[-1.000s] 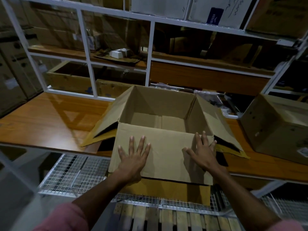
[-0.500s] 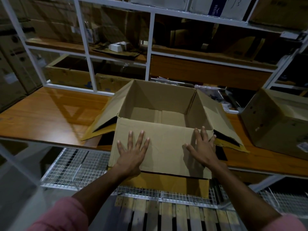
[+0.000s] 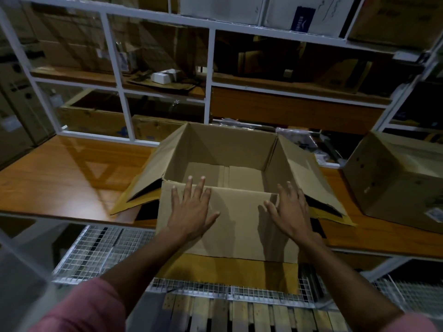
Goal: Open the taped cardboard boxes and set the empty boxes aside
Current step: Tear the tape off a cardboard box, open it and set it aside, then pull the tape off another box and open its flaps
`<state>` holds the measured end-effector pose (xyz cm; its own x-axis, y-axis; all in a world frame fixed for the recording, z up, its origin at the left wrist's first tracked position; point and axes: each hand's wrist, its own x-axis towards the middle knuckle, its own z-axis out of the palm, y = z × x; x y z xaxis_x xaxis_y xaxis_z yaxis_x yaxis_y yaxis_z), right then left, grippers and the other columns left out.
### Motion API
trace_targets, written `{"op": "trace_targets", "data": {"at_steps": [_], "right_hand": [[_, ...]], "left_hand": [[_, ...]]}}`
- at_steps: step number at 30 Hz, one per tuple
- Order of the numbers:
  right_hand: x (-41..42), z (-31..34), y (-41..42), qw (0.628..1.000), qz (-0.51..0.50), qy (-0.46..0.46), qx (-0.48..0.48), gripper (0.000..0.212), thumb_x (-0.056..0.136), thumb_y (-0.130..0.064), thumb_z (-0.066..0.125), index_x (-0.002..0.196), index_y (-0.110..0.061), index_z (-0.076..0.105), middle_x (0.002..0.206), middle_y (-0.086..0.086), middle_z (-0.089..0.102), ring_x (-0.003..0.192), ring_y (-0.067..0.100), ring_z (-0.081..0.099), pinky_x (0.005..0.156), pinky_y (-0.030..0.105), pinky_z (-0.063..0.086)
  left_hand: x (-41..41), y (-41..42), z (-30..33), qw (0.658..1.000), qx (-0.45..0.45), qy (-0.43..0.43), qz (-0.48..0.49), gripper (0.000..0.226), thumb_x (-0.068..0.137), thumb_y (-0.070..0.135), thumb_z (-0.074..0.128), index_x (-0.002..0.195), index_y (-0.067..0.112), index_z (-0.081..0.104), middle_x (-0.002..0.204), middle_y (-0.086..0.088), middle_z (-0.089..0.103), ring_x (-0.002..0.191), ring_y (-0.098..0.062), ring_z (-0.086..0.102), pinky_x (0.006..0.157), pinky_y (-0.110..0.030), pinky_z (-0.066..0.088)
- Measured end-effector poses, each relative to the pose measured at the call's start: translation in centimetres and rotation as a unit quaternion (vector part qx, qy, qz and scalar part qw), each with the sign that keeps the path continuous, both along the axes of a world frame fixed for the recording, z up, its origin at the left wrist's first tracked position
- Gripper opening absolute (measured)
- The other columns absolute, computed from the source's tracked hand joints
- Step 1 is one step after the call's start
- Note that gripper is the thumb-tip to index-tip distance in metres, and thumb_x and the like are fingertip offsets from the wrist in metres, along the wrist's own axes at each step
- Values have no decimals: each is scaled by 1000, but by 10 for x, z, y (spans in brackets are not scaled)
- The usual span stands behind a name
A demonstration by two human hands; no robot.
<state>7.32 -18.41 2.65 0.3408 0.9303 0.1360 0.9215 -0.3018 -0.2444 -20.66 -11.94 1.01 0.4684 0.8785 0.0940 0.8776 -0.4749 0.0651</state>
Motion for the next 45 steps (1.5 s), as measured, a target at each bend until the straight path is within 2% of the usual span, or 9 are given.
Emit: {"op": "trace_targets", "data": {"at_steps": [4,8,15,20,26,29,34,38,45], "right_hand": [[16,13,14,1000,6,9,16,71,100,-60,41,158,-22,28,166,13,21,152,37,19,122,52,20],[50,25,40,1000,14,7,3,69,101,-57,41,158,-19,28,164,15,27,150,35,26,120,50,26],[99,11,82,997,44,28,-59,75,103,-56,38,160,-12,18,169,9,16,153,31,20,121,47,24],[118,-7,93,997,29,61,-39,79,100,-63,36,163,-20,12,170,0,12,155,25,16,123,47,22],[126,-13,103,997,28,76,-16,77,101,-63,33,163,-22,9,171,-3,5,156,23,9,123,48,13],[126,-15,102,995,36,91,-14,76,101,-63,32,162,-23,11,171,-3,7,156,24,10,124,49,12],[122,-2,92,992,63,108,34,69,103,-58,34,160,-20,23,169,3,18,155,26,14,124,48,16],[120,16,69,990,77,90,73,72,99,-65,28,155,-21,33,166,5,25,153,26,17,124,46,18],[191,36,-5,991,4,78,112,76,98,-68,28,158,-22,29,168,1,20,155,24,12,123,49,19]], "left_hand": [[11,19,18,1000,-7,-7,13,79,98,69,10,160,23,25,172,-6,-5,156,-36,-15,120,-70,-4],[44,46,37,999,-27,-29,17,70,102,64,16,156,25,37,172,-5,9,158,-35,-5,120,-71,-1],[70,83,18,988,-97,-54,105,75,98,72,11,154,29,37,171,-2,16,158,-32,1,117,-76,7],[74,83,2,990,-28,-44,130,78,92,69,6,141,32,54,156,5,46,150,-22,29,115,-60,28],[87,97,-1,988,23,-50,145,67,93,58,13,123,33,67,138,9,62,135,-15,47,107,-49,33],[89,94,-3,987,26,-48,153,71,92,58,12,134,32,62,146,6,57,142,-17,41,112,-50,30],[118,81,12,992,0,-42,116,80,91,70,20,156,28,35,170,-3,21,157,-30,6,122,-61,7],[169,57,33,997,48,-64,22,80,89,72,24,156,29,34,171,-4,13,157,-31,0,124,-62,6],[286,10,56,987,72,-74,-123,80,89,68,24,155,24,36,171,-7,10,156,-34,-2,120,-63,8]]}}
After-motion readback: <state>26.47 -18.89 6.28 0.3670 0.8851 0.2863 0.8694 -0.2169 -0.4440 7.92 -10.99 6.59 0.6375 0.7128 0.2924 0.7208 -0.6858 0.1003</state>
